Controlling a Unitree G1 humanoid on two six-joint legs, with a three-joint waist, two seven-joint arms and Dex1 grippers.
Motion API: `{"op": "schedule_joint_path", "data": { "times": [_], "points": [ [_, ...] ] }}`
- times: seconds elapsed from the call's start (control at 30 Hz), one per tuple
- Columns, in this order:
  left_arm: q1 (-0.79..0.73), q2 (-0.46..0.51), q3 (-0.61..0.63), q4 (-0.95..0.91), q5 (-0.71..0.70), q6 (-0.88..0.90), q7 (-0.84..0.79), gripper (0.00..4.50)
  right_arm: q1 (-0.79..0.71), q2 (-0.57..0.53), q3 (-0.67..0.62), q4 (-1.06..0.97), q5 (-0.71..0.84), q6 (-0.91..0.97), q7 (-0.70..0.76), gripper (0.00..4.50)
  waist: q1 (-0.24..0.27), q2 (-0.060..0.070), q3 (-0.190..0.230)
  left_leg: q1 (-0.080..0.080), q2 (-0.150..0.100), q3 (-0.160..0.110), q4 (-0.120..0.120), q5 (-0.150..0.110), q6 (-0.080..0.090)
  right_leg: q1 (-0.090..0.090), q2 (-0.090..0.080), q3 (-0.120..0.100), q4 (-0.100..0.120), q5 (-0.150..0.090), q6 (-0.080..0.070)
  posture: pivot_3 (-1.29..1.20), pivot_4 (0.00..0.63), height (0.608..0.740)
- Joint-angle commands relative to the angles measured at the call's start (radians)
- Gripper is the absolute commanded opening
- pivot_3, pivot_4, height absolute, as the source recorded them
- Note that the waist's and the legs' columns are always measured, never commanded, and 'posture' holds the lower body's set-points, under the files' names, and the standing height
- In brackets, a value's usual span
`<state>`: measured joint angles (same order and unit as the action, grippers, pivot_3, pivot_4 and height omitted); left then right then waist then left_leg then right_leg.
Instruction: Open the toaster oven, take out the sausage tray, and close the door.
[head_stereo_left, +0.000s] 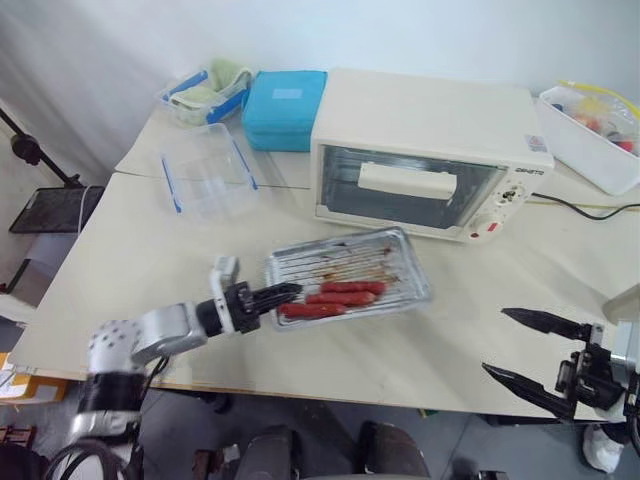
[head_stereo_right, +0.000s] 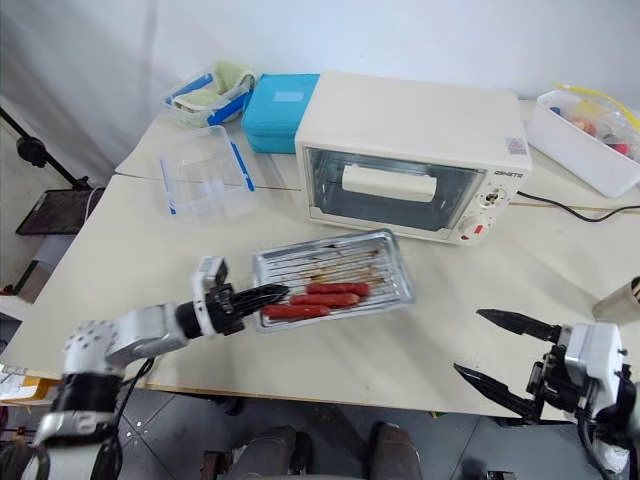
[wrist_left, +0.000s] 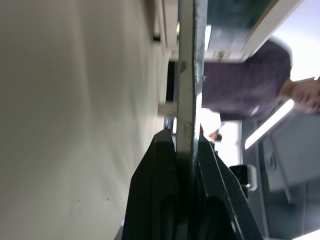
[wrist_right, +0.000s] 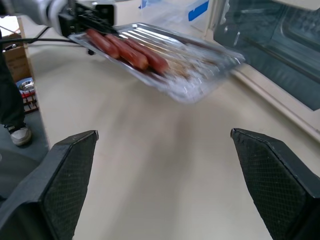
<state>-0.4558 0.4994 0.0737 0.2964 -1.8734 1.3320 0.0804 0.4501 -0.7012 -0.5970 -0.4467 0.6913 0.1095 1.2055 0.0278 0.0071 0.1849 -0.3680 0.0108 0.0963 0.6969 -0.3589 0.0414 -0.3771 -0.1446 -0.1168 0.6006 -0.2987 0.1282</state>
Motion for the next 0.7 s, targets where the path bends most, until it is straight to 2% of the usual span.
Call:
{"op": "schedule_joint_path", "data": {
  "times": [0.03, 0.23, 0.4, 0.57, 0.7],
  "points": [
    [-0.067, -0.023, -0.051, 0.065, 0.096, 0.054, -0.063, 0.00, 0.042, 0.008, -0.050, -0.078, 0.025, 0.008, -0.032, 4.44, -0.001, 0.000, 0.000, 0.000, 0.000, 0.000, 0.000, 0.000, 0.000, 0.000, 0.001, 0.000, 0.000, 0.000, 0.000, 0.00, 0.150, 0.740],
    [-0.201, -0.076, -0.105, 0.177, 0.380, 0.081, -0.204, 0.00, 0.150, 0.041, -0.089, -0.108, 0.011, 0.006, -0.059, 4.44, 0.011, 0.001, -0.001, 0.001, -0.001, 0.001, -0.001, 0.000, 0.000, 0.000, 0.002, -0.002, -0.001, 0.000, 0.001, 0.00, 0.150, 0.740],
    [-0.278, -0.123, -0.104, 0.248, 0.568, 0.068, -0.272, 0.00, 0.156, 0.047, -0.081, -0.115, 0.010, 0.006, -0.083, 4.44, 0.027, 0.002, -0.001, 0.001, -0.002, 0.002, 0.000, -0.001, -0.004, 0.000, 0.002, 0.003, -0.007, 0.002, 0.004, 0.00, 0.150, 0.740],
    [-0.290, -0.119, -0.075, 0.201, 0.659, 0.124, -0.354, 1.43, 0.125, 0.030, -0.062, -0.113, 0.010, 0.020, -0.100, 4.50, 0.024, 0.003, -0.002, 0.001, -0.003, 0.002, -0.001, -0.001, -0.005, 0.000, 0.000, 0.005, -0.006, 0.003, 0.005, 0.00, 0.150, 0.740],
    [-0.221, -0.049, -0.032, 0.050, 0.693, 0.134, -0.423, 2.66, 0.094, 0.013, -0.050, -0.090, 0.009, 0.025, -0.089, 4.50, 0.013, 0.003, -0.002, 0.000, -0.002, 0.002, -0.005, 0.002, -0.002, -0.003, 0.000, 0.006, -0.003, 0.003, 0.005, 0.00, 0.150, 0.740]
  ]
}}
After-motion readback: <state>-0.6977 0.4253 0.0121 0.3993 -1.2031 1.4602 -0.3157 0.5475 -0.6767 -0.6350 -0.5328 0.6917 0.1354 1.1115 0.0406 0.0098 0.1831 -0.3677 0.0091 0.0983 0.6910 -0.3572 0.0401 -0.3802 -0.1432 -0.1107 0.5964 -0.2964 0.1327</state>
